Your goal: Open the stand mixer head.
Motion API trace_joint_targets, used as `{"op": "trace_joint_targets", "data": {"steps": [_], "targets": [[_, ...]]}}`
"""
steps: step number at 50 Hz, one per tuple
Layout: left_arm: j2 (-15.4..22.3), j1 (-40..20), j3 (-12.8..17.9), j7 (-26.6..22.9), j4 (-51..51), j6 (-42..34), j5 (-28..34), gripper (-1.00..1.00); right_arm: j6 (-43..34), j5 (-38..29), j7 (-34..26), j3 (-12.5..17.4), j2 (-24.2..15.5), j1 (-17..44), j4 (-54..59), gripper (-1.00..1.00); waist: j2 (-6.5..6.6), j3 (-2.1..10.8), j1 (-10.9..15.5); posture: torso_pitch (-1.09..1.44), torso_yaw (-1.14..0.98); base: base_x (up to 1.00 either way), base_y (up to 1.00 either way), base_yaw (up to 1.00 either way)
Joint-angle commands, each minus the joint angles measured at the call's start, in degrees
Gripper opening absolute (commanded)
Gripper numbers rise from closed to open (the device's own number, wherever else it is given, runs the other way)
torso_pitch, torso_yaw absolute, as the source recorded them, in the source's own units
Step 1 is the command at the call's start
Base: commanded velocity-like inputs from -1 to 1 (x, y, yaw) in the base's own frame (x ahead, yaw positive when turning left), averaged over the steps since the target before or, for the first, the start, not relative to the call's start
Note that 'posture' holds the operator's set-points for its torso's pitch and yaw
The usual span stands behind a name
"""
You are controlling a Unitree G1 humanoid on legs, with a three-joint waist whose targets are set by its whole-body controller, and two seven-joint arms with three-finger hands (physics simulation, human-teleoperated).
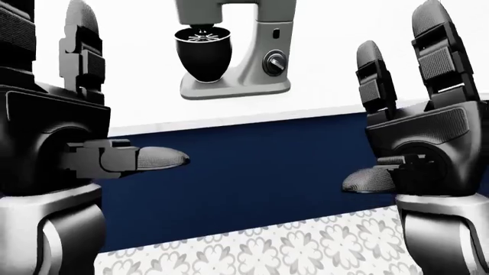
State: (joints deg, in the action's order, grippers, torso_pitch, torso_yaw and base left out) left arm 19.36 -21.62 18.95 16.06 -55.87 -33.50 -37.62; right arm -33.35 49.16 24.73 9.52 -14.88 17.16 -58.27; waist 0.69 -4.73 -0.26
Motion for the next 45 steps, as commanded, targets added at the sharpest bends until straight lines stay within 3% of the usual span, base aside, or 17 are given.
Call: {"op": "trace_joint_targets", "data": {"steps": [1, 2, 7, 8, 9, 13, 15, 19, 24, 25, 27, 28, 34, 36, 43, 44, 45], "targets": [[0.6, -1.4, 0.8, 0.0, -1.6, 1.7, 0.1, 1.0, 1.8, -0.6, -0.3, 0.1, -0.5, 1.3, -1.7, 1.0, -0.12, -0.99, -0.1, 0.0, 0.0, 0.0, 0.0, 0.0], [0.7, -1.5, 0.9, 0.0, -1.5, 1.7, 0.1, 1.0, 1.7, -0.9, -0.4, 0.1, -0.5, 1.3, -1.7, 1.0, -0.11, 3.03, -0.1, 0.0, 0.0, 0.0, 0.0, 0.0], [0.7, -1.5, 0.9, 0.1, -1.6, 1.7, 0.0, 1.0, 2.1, -0.6, -0.9, 0.2, -0.6, 1.4, -1.7, 1.0, 0.05, 4.61, 0.0, 0.0, 0.0, 0.15, 0.0, 0.0], [0.7, -1.4, 0.8, 0.1, -1.6, 1.8, 0.1, 1.0, 2.2, -1.0, -1.0, 0.1, -0.5, 1.3, -1.7, 1.0, 0.06, -0.07, 0.0, 0.0, 0.0, 0.94, 0.0, 0.0], [0.7, -1.4, 0.8, 0.1, -1.6, 1.7, 0.1, 1.0, 1.7, -1.8, -1.1, -0.3, -0.6, 1.1, -1.7, 1.0, -0.45, -1.24, 0.1, 0.0, 0.0, 0.6, 0.0, 0.0], [0.7, -1.4, 0.7, 0.0, -1.5, 1.8, 0.1, 1.0, 2.3, -1.3, -1.5, 0.0, -0.3, 1.3, -1.7, 1.0, -1.3, 4.09, 0.5, 0.0, 0.0, 0.17, 0.0, 0.0], [0.7, -1.5, 0.8, 0.0, -1.5, 1.8, 0.1, 1.0, 2.1, -1.6, -1.4, 0.1, -0.1, 1.3, -1.7, 1.0, -1.09, -1.59, 0.0, 0.0, 0.0, 1.0, 0.0, 0.0], [0.5, -1.3, 0.7, -0.1, -1.4, 1.9, 0.3, 1.0, 1.1, -3.3, -1.9, -0.5, 0.5, 1.1, -1.7, 1.0, -2.14, 1.88, -0.1, 0.0, 0.0, 0.25, 0.0, 0.0], [0.4, -1.5, 0.5, 0.0, -1.5, 1.7, 0.3, 1.0, 1.4, -2.1, -1.5, 0.2, 0.2, 1.6, -1.7, 1.0, 0.21, 3.34, 0.2, 0.0, 0.0, 0.2, 0.0, 0.0], [0.4, -1.5, 0.6, 0.0, -1.4, 1.8, 0.3, 1.0, 2.0, -2.1, -1.4, 0.2, 0.3, 1.6, -1.7, 1.0, -0.28, -0.82, 0.7, 0.0, 0.0, 1.0, 0.0, 0.0], [0.5, -1.5, 0.6, -0.1, -1.4, 1.8, 0.4, 1.0, 0.8, -3.0, -1.0, 0.2, 0.6, 1.7, -1.7, 1.0, -0.31, -2.24, 1.2, 0.0, 0.0, 0.5, 0.0, 0.0], [0.5, -1.5, 0.6, -0.1, -1.5, 1.8, 0.4, 1.0, 0.9, -3.4, -1.3, 0.0, 0.6, 1.6, -1.7, 1.0, -0.12, 1.34, 0.7, 0.0, 0.0, 0.0, 0.0, 0.0], [0.6, -1.5, 0.7, 0.0, -1.5, 1.7, 0.3, 1.0, 0.9, -2.1, -1.5, 0.6, 0.7, 1.6, -1.7, 1.0, -1.5, 3.42, 0.6, 0.0, 0.0, 0.04, 0.0, 0.0], [0.5, -1.4, 0.6, -0.1, -1.4, 1.8, 0.5, 1.0, 1.0, -2.7, -1.7, 0.2, 0.4, 1.3, -1.7, 1.0, -1.23, -1.25, 0.4, 0.0, 0.0, 0.94, 0.0, 0.0], [0.4, -1.5, 0.5, -0.2, -1.4, 1.8, 0.6, 1.0, 1.5, -2.6, -2.3, 0.1, 0.4, 1.1, -1.7, 1.0, 0.78, 4.47, -0.7, 0.0, 0.0, 0.18, 0.0, 0.0], [0.3, -1.4, 0.5, -0.4, -1.3, 1.9, 0.8, 1.0, 1.6, -2.8, -2.4, -0.1, 0.2, 0.9, -1.7, 1.0, -0.27, -0.4, 0.0, 0.0, 0.0, 1.0, 0.0, 0.0], [0.2, -1.2, 0.4, -0.5, -1.2, 2.0, 1.0, 1.0, 1.1, -4.0, -2.6, -0.4, 0.3, 0.7, -1.7, 1.0, 0.22, -1.74, 0.0, 0.0, 0.0, 1.0, 0.0, 0.0]]}}
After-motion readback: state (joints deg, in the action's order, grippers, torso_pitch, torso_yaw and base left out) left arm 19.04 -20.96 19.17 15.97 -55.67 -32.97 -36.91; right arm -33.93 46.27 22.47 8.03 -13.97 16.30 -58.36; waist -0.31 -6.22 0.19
